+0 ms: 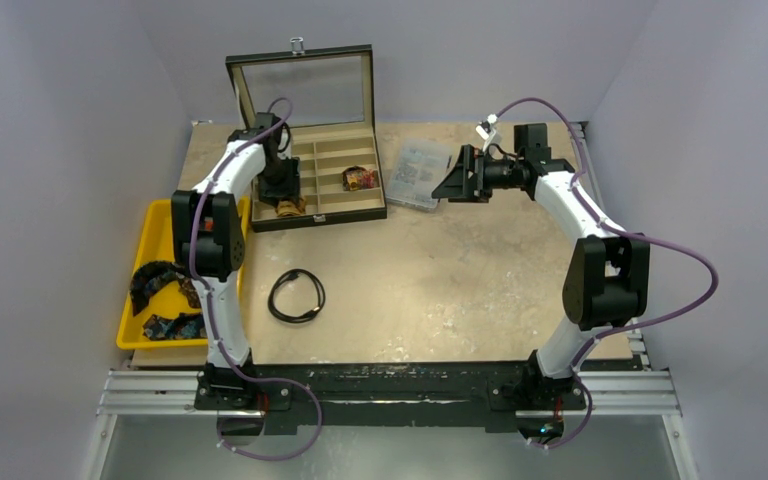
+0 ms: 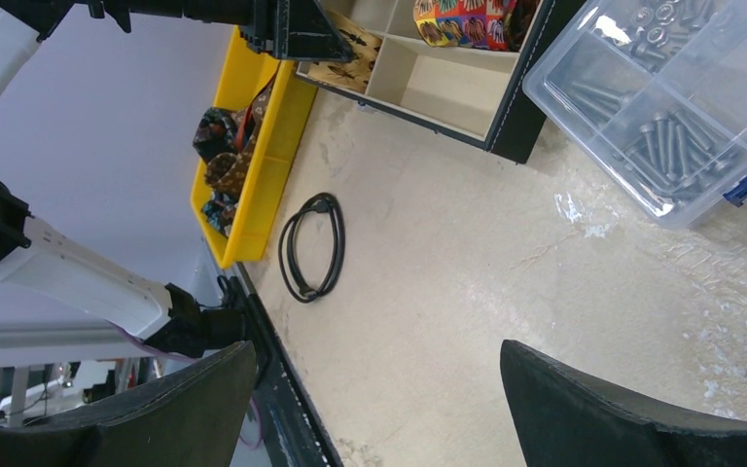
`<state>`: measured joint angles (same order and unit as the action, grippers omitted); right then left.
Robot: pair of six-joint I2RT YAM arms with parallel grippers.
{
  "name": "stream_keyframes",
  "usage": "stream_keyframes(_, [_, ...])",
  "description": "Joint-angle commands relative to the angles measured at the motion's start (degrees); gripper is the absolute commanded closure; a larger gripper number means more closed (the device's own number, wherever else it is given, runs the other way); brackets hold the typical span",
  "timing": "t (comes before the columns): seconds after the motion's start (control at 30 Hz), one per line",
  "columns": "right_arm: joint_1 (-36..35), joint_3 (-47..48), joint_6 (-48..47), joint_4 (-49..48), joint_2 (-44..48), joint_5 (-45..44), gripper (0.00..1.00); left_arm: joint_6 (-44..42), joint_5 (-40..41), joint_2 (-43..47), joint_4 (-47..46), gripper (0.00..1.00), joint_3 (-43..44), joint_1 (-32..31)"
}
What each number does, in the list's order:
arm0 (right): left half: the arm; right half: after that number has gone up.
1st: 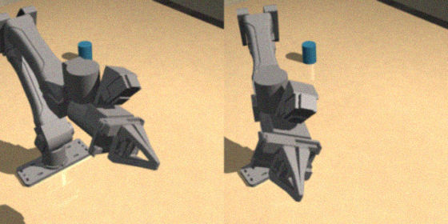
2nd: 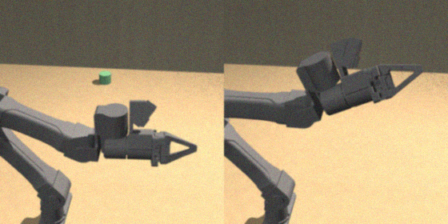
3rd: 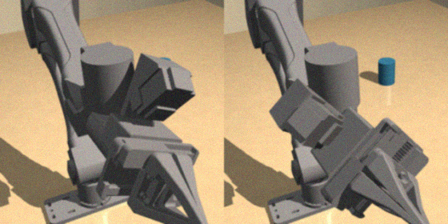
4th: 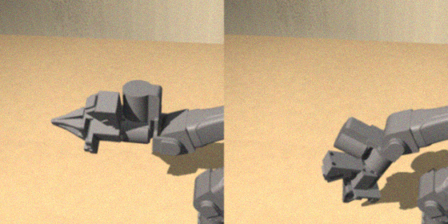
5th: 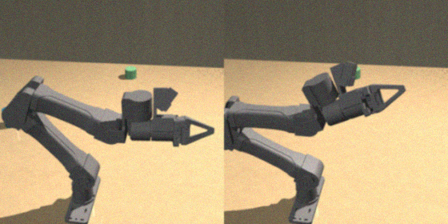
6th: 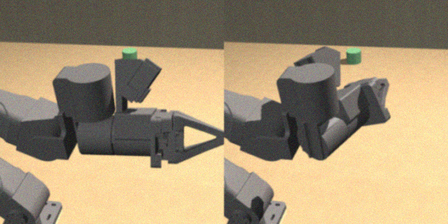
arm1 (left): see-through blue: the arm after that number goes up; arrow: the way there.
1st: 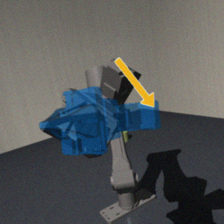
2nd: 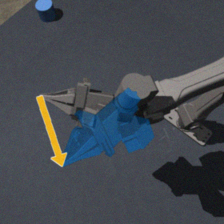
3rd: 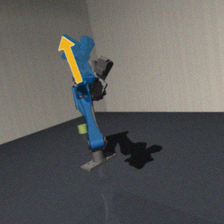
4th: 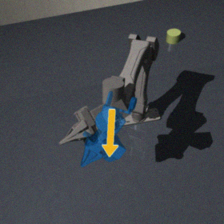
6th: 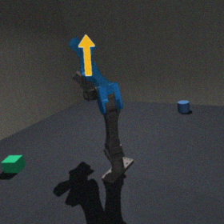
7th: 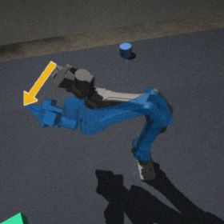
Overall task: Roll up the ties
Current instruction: Place the tie in the storage box.
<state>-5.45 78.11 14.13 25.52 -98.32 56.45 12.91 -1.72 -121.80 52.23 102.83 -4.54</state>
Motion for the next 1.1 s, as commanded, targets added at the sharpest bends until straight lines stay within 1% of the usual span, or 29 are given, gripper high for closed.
stream_keyframes(0.0, [0.05, 1.86, -1.36, 0.23, -0.25, 0.07, 0.02, 1.33, -0.39, 0.77, -1.08, 0.52, -3.56, -0.03])
stream_keyframes(0.27, [0.03, 2.51, -1.21, 0.35, -0.98, 0.24, 0.02, 2.21, -0.64, 0.39, -0.65, 0.53, -4.34, -0.61])
stream_keyframes(0.37, [0.05, 2.56, -1.42, 0.61, -0.93, 0.25, 0.02, 2.38, -0.88, -0.47, 1.06, 0.51, -2.71, -0.56])
stream_keyframes(0.4, [0.04, 2.66, -1.69, 0.85, -0.91, 0.24, 0.02, 2.25, -0.99, -0.56, 1.41, 0.47, -2.01, -0.56])
stream_keyframes(0.5, [0.11, 2.71, -2.36, 1.39, -0.55, 0.08, 0.02, 2.11, -0.50, 2.01, -1.02, 0.27, -2.50, -0.56])
stream_keyframes(0.6, [0.01, 2.61, -2.62, 1.44, -0.14, 0.22, 0.02, 1.29, 0.46, 4.32, -2.39, 0.19, -2.07, -0.56])
stream_keyframes(0.67, [0.05, 2.74, -2.82, 1.46, 0.05, 0.28, 0.02, 0.79, 1.02, 5.29, -1.66, 0.12, -1.05, -0.64])
stream_keyframes(0.83, [0.12, 3.90, -3.76, 1.77, 0.71, 0.08, 0.02, -1.13, 1.52, 9.66, -0.99, 0.05, 1.04, -0.77])
stream_keyframes(0.93, [0.22, 5.43, -4.99, 2.54, 0.83, -0.36, 0.02, -4.29, 3.41, 13.01, -0.88, 0.02, 2.71, -1.29])
stream_keyframes(1.07, [1.55, 9.08, -8.17, 5.32, 1.04, -3.28, 0.02, -8.91, 3.72, 19.06, -4.30, 0.00, 2.77, -1.35])
